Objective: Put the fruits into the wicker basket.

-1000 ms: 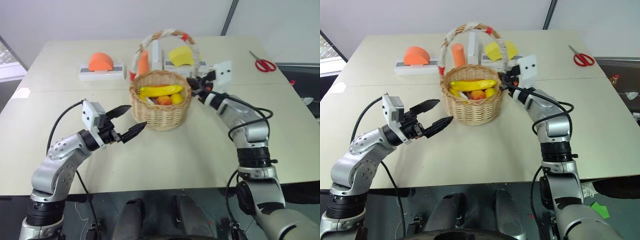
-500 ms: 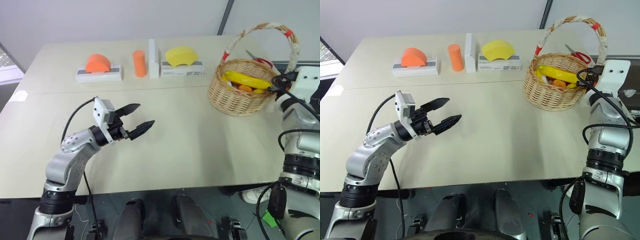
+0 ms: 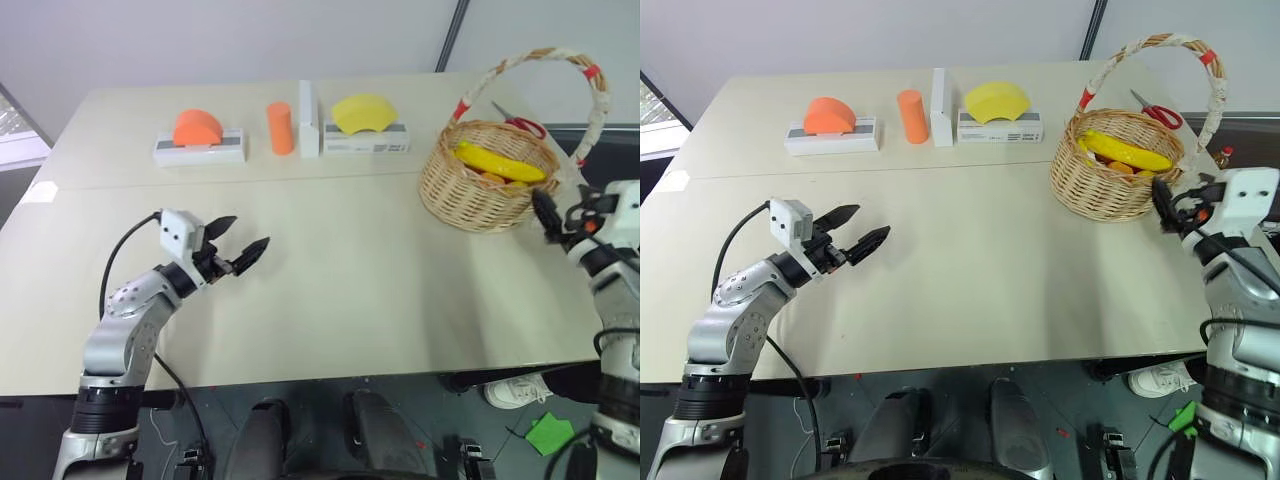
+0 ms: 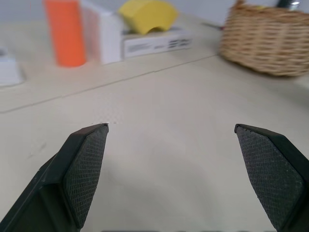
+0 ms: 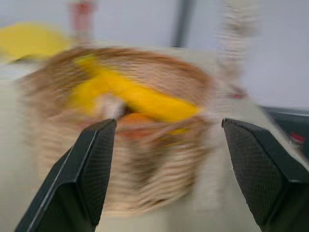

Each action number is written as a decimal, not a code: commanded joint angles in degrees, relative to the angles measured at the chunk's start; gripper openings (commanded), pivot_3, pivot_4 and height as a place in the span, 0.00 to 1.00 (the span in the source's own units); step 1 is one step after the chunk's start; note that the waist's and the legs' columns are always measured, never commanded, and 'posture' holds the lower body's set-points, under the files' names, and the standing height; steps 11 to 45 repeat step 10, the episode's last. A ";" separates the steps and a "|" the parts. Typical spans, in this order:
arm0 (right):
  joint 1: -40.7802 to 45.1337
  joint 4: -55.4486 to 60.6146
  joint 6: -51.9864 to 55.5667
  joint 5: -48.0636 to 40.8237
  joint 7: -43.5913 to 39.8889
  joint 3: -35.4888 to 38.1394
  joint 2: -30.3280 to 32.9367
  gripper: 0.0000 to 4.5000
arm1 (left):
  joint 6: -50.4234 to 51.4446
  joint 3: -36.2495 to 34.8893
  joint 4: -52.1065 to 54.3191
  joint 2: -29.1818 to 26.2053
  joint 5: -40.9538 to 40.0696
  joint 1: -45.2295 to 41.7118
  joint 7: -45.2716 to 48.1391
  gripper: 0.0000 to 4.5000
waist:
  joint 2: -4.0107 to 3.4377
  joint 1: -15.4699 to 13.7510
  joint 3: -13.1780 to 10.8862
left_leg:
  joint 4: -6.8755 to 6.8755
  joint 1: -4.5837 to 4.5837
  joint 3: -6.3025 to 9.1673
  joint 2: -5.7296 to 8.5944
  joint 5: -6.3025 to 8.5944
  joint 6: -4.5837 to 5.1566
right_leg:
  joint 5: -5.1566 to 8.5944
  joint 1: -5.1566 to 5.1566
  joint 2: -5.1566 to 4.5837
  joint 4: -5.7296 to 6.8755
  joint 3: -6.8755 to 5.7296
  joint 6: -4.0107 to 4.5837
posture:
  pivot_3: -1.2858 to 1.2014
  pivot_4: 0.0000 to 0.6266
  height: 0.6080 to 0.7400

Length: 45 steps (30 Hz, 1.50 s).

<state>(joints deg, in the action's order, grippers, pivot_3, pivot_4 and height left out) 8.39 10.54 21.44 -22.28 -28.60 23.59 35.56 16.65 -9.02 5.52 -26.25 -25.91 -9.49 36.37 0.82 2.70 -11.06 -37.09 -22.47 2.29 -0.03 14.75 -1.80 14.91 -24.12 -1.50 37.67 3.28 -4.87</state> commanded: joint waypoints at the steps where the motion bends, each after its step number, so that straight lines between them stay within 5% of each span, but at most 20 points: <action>1: -1.11 4.46 -2.93 1.74 -6.82 -8.95 1.06 0.81 | -3.47 -2.80 -1.80 0.26 1.99 1.33 -2.18 1.00 | 0.00 -0.04 0.00 | 0.00 0.03 -0.02 -0.01 0.00 0.00 | 0.00 0.02 0.02 0.00 0.01 0.00 | 0.52 0.24 1.00; 10: 4.26 -3.26 -8.19 5.46 -9.64 -18.46 -3.36 0.81 | -6.34 -4.35 -1.45 0.56 3.48 5.11 -4.02 1.00 | 0.03 -0.67 0.00 | -0.03 -0.02 -0.03 0.00 0.00 0.00 | 0.00 0.06 -0.15 -0.06 0.01 -0.02 | 0.52 0.24 1.00; 45: 4.26 -3.26 -8.19 5.46 -9.64 -18.46 -3.36 0.81 | -6.34 -4.35 -1.45 0.56 3.48 5.11 -4.02 1.00 | 0.03 -0.67 0.00 | -0.03 -0.02 -0.03 0.00 0.00 0.00 | 0.00 0.06 -0.15 -0.06 0.01 -0.02 | 0.52 0.24 1.00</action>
